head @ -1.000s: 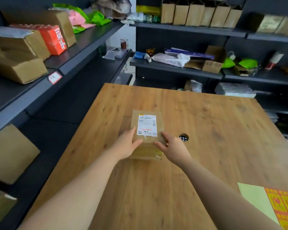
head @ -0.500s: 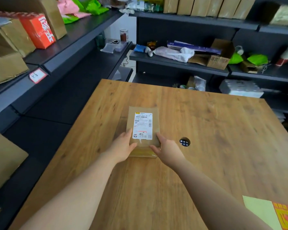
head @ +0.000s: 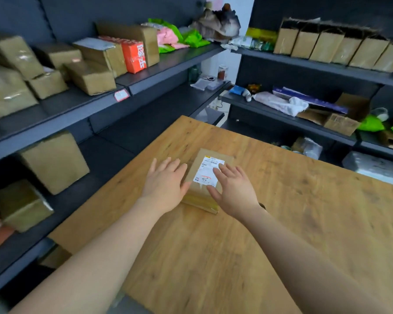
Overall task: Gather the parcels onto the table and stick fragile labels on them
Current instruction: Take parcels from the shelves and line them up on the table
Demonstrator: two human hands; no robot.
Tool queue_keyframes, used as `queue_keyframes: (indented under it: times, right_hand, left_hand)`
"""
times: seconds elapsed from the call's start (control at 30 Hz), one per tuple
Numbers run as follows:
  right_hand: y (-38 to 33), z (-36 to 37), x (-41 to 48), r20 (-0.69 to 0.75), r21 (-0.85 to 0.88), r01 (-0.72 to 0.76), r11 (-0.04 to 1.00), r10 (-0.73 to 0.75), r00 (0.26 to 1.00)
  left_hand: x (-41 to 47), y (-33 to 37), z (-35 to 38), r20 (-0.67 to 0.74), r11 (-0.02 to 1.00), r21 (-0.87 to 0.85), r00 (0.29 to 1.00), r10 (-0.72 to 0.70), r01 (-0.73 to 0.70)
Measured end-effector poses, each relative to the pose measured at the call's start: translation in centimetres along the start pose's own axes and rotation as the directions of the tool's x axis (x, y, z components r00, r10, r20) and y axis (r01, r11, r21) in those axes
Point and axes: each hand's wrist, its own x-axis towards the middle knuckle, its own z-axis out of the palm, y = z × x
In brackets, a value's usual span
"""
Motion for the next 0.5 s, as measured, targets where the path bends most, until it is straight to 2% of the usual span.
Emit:
queue_keyframes:
  times: [0.27, 0.5]
  right_hand:
    - [-8.8, -4.3, -0.7, -0.045, 0.095, 0.289, 0.953, -0.286, 0.957]
    - [-20.4, -5.6, -2.4, -0.134, 0.135, 0.539, 0.831, -0.524, 0.841]
  left_hand:
    - [-10.6, -3.6, -6.1, -0.120, 0.969, 0.058, 0.965, -0.233, 0.241]
    - [-21.8, -8.8, -9.8, -0.203, 0.871, 0.095, 0.866, -0.457, 0.482]
